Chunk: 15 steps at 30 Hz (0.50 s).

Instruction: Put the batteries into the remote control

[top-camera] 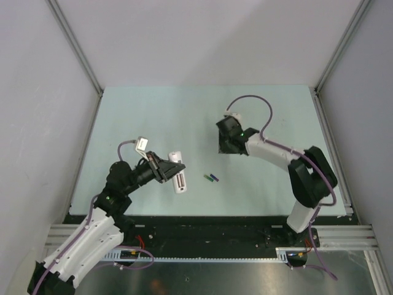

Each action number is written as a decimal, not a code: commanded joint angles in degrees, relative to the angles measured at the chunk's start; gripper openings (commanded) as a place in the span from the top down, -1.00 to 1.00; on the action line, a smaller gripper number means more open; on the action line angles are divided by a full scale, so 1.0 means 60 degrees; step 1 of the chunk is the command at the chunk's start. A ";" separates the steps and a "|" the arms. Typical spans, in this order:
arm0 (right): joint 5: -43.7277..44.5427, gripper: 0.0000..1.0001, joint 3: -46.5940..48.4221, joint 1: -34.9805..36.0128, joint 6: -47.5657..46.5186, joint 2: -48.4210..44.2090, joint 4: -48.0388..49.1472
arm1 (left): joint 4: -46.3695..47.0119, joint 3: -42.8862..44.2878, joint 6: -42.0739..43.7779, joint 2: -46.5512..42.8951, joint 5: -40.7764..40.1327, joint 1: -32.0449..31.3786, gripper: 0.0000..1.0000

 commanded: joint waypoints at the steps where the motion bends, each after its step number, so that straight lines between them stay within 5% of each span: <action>1: 0.0997 0.03 -0.0994 0.1616 -0.0368 -0.1321 0.0384 | 0.0459 -0.0271 -0.0054 -0.0426 -0.0327 0.0069 1.00; 5: -0.0287 0.19 -0.2766 0.1823 -0.0806 -0.2346 0.2197 | 0.0489 -0.0535 -0.0069 -0.0603 -0.0663 0.0054 1.00; 8: -0.0686 0.28 -0.3179 0.1867 -0.1084 -0.2567 0.2115 | 0.0503 -0.0667 0.0178 -0.0574 -0.0475 0.0069 1.00; 15: -0.0658 0.14 -0.3561 0.2438 -0.1628 -0.2553 0.2319 | 0.0503 -0.0667 0.0283 -0.0427 -0.0225 0.0054 1.00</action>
